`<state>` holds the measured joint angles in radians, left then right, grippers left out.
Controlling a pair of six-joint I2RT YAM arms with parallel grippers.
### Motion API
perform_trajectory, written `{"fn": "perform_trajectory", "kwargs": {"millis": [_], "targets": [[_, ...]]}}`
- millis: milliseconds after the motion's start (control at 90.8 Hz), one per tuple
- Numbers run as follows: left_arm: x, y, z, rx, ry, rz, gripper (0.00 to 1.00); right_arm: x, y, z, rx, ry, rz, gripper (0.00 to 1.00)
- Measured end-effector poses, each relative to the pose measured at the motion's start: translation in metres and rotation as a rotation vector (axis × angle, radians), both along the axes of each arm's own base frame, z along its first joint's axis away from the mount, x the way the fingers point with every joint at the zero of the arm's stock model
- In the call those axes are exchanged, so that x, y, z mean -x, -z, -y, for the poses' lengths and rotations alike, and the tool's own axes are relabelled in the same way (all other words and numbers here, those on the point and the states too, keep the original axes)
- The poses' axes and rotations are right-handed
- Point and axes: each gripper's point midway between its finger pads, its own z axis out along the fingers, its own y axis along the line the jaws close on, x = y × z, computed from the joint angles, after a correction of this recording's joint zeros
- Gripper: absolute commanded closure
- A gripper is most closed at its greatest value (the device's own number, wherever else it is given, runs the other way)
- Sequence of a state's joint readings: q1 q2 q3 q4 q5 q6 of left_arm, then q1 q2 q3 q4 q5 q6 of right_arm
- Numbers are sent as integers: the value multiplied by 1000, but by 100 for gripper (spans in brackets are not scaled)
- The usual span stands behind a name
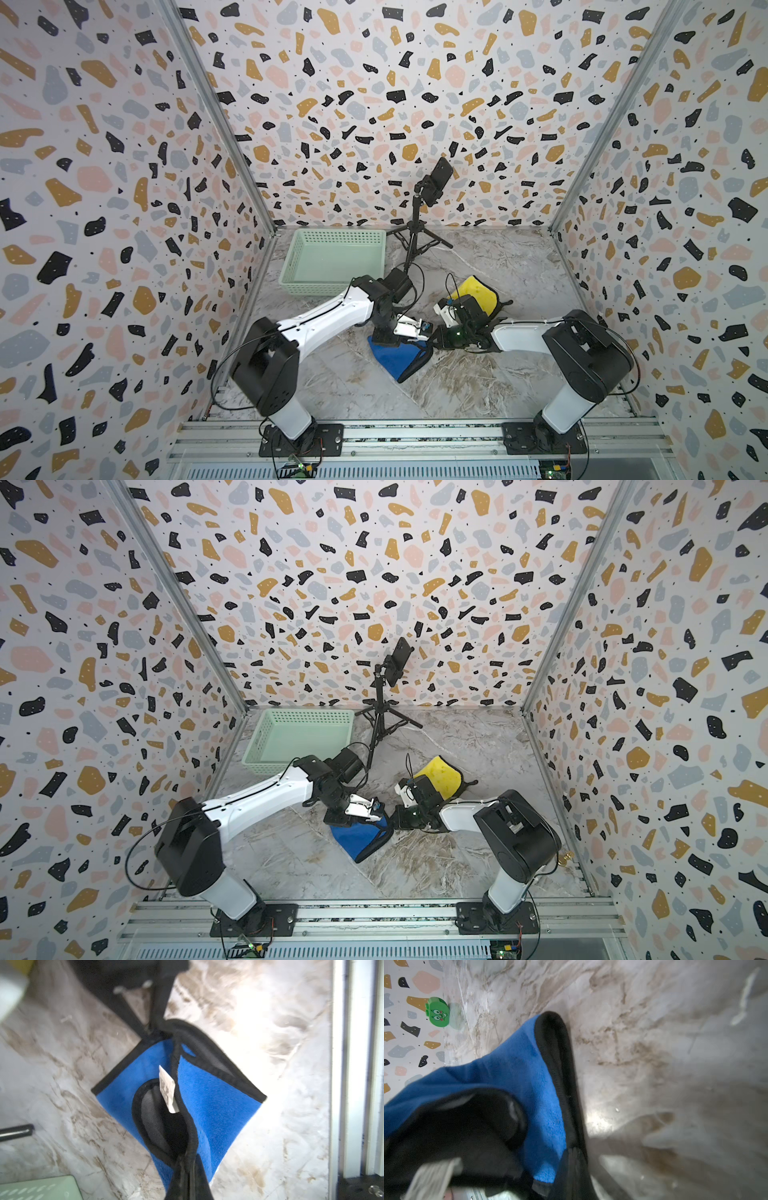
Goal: Fold the square dishcloth
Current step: Smooth out the cleaning item at the center of the board.
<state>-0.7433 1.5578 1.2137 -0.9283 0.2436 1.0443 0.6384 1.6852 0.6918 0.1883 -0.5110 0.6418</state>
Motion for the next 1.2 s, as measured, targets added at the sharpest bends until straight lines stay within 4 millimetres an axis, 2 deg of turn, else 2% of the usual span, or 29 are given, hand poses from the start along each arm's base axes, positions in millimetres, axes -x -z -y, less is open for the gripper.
{"fn": "perform_trajectory", "kwargs": {"millis": [99,220,396,573,804,903,991,1134,1200], "targets": [[15,-8,5,31,77,21,100,-1,0,-1,-2,-1,1,100],[10,1,10,4,100,15,100,0,0,-1,-5,-5,1,100],[-22,32,26,-62,88,44,100,1,-1,-2,-14,-11,-6,100],[-51,58,32,-110,64,119,100,2,-1,-3,-17,-16,-11,100],[-82,57,27,-114,-7,208,100,0,-1,0,-21,-6,-20,100],[-96,55,30,-85,-39,246,87,3,-2,-2,-29,-17,-22,100],[-102,58,32,-72,-66,252,81,4,-2,-2,-29,-20,-25,100],[-108,75,37,-71,-113,236,73,3,-3,1,-18,-10,-9,100],[-110,84,37,-83,-132,230,66,3,-9,6,-13,6,20,100]]}}
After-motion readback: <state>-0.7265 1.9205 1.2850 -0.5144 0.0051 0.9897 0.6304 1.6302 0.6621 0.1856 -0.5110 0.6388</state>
